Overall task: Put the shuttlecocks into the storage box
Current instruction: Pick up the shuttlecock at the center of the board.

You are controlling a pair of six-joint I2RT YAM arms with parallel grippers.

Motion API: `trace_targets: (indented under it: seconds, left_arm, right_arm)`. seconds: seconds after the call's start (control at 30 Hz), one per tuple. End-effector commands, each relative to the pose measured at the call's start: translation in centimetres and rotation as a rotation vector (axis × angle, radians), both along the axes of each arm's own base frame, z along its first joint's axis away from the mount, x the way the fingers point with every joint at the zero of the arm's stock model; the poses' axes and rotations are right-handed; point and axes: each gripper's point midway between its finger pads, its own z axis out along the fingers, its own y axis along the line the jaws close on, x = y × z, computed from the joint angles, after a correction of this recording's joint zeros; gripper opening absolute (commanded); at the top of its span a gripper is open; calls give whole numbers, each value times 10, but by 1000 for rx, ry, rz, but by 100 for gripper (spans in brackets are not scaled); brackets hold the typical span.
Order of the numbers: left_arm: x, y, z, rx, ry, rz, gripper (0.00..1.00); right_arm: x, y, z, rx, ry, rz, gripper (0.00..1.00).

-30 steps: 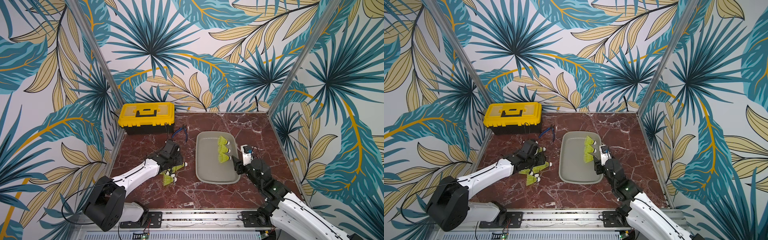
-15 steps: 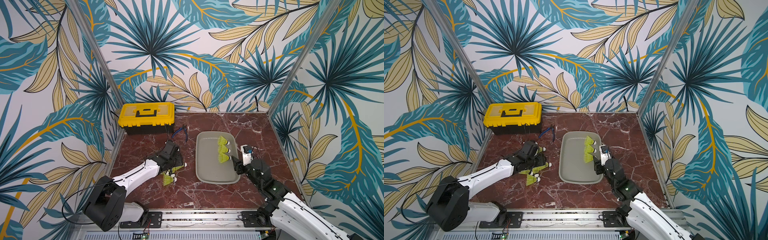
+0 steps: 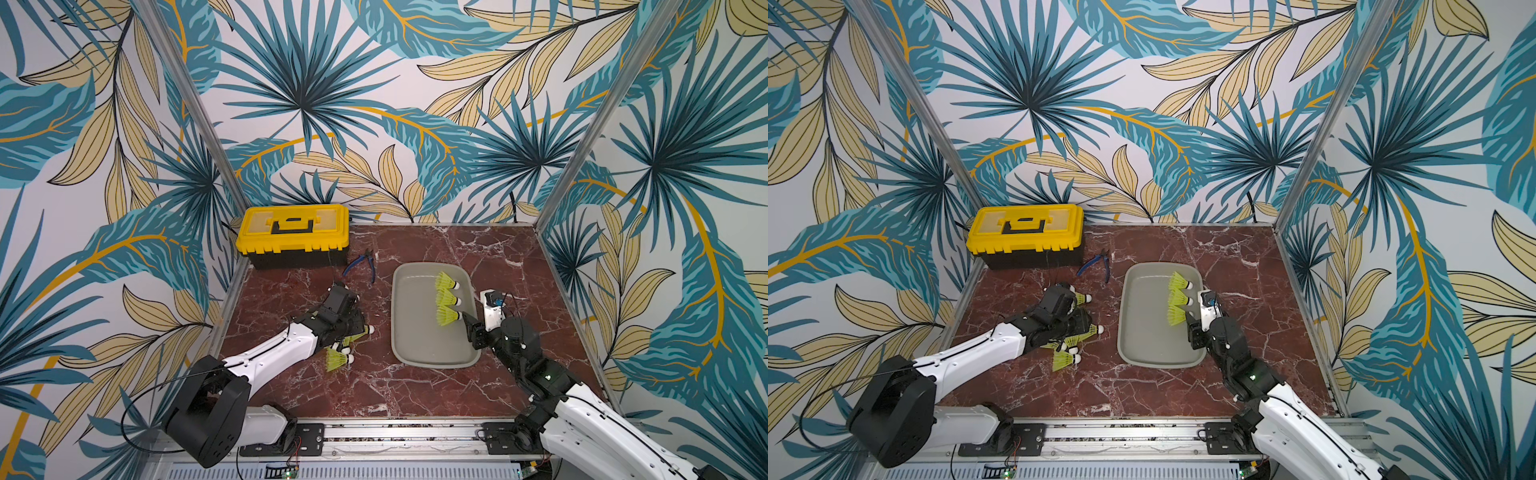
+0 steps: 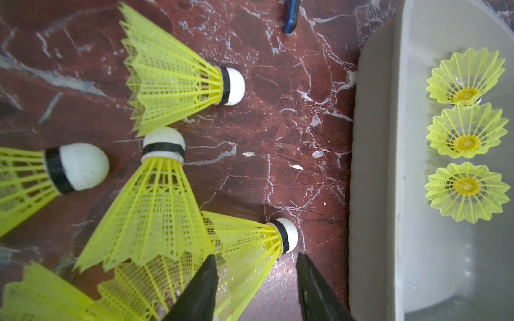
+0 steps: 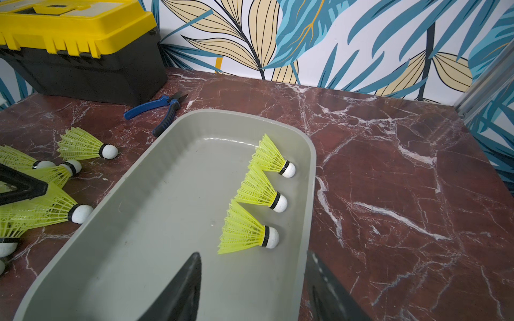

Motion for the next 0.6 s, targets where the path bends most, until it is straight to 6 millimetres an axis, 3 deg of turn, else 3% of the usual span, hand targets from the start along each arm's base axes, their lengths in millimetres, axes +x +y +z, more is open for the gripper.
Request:
trace_targets:
  seconds: [0.0, 0.1, 0.17, 0.37, 0.57]
  left_arm:
    - [0, 1, -9, 2, 19, 2, 45]
    - [-1, -1, -12, 0, 31, -1, 36]
    - [-2, -3, -12, -11, 35, -11, 24]
    - [8, -22, 17, -111, -43, -58, 3]
    - [11, -32, 60, -186, -122, -98, 0]
  right_arm:
    - [-2, 1, -6, 9, 11, 5, 60]
    - [-2, 1, -6, 8, 11, 5, 60]
    - [-2, 1, -7, 8, 14, 4, 60]
    - [-3, 5, -6, 9, 14, 27, 60]
    - [-4, 22, 1, 9, 11, 127, 60]
